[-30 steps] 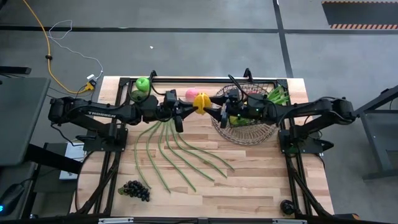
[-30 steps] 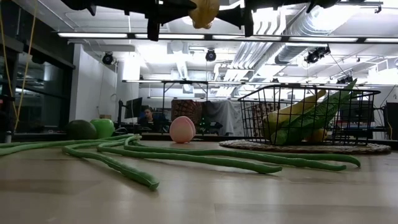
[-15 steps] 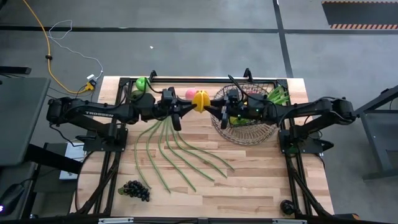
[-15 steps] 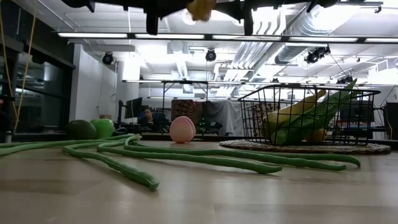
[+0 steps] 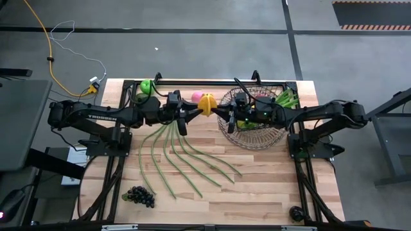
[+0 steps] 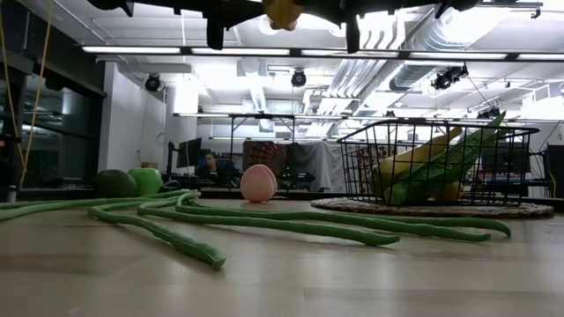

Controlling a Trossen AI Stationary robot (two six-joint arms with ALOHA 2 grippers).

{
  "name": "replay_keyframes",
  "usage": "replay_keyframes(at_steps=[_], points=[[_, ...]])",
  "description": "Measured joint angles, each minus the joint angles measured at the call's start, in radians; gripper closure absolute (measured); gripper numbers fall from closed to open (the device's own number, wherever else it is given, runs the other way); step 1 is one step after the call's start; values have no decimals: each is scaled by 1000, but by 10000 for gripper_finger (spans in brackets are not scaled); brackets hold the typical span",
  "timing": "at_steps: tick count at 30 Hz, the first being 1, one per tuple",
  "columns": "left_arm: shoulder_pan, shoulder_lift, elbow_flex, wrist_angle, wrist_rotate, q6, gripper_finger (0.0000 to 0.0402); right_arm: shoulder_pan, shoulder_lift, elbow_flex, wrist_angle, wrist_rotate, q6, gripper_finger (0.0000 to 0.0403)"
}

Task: Build produce basket
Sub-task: Put the yellow starfruit into the wire basket

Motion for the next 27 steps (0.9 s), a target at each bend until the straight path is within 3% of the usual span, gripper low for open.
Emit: replay_keyframes(at_steps=[11, 16, 23, 27], points=[[42, -114, -2, -217, 70, -32, 187, -40, -213, 0, -324, 14, -85, 393], [55, -241, -2, -281, 80, 4, 181, -46, -335, 0, -524, 87, -105, 392], [55, -355, -4, -299, -2, 37, 183, -46, -447, 0, -760, 182, -101, 392], [55, -374, -5, -297, -18, 29, 182, -56, -456, 0, -875, 317, 7, 392]])
